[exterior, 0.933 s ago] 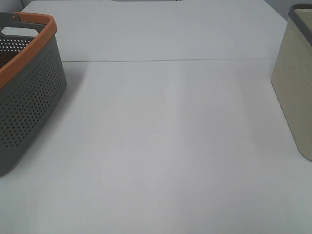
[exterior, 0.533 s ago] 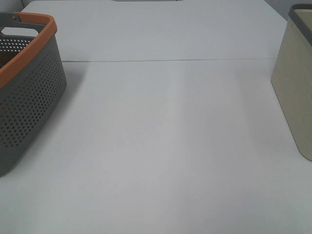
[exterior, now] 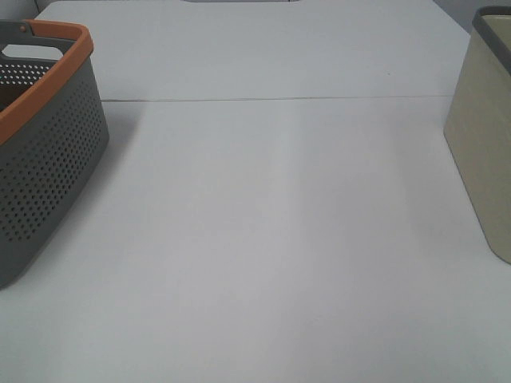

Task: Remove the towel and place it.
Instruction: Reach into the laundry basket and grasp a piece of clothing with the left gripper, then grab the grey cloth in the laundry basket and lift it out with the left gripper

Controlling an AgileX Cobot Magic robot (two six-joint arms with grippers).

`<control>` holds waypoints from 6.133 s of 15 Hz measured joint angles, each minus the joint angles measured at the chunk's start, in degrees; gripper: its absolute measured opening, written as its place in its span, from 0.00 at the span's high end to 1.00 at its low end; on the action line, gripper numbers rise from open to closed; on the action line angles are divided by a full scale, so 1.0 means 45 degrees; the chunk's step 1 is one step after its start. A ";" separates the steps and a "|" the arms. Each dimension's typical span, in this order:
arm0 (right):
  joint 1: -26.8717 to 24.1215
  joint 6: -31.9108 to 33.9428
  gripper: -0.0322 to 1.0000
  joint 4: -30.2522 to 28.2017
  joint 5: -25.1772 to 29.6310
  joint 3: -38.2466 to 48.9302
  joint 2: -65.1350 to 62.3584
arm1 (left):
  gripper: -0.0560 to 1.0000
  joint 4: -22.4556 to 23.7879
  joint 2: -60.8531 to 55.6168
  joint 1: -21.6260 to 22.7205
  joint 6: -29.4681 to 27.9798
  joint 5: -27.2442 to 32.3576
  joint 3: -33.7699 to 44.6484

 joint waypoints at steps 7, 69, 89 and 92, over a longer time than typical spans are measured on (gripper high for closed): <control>0.0000 0.0000 0.25 0.0000 0.0000 0.0000 0.0000 | 0.02 0.0000 0.0000 0.0000 -0.0051 0.0000 0.0000; 0.0000 0.0000 0.25 0.0000 0.0000 0.0000 0.0000 | 0.02 0.4011 2.2587 0.0471 1.4680 -0.2419 -1.1141; 0.0000 0.0000 0.25 0.0000 0.0000 0.0000 0.0000 | 0.81 0.4456 2.5490 0.0471 1.2185 -0.2661 -1.1141; 0.0000 0.0000 0.25 0.0000 0.0000 0.0000 0.0000 | 0.94 0.4456 2.5490 0.0471 1.2147 -0.2661 -1.1141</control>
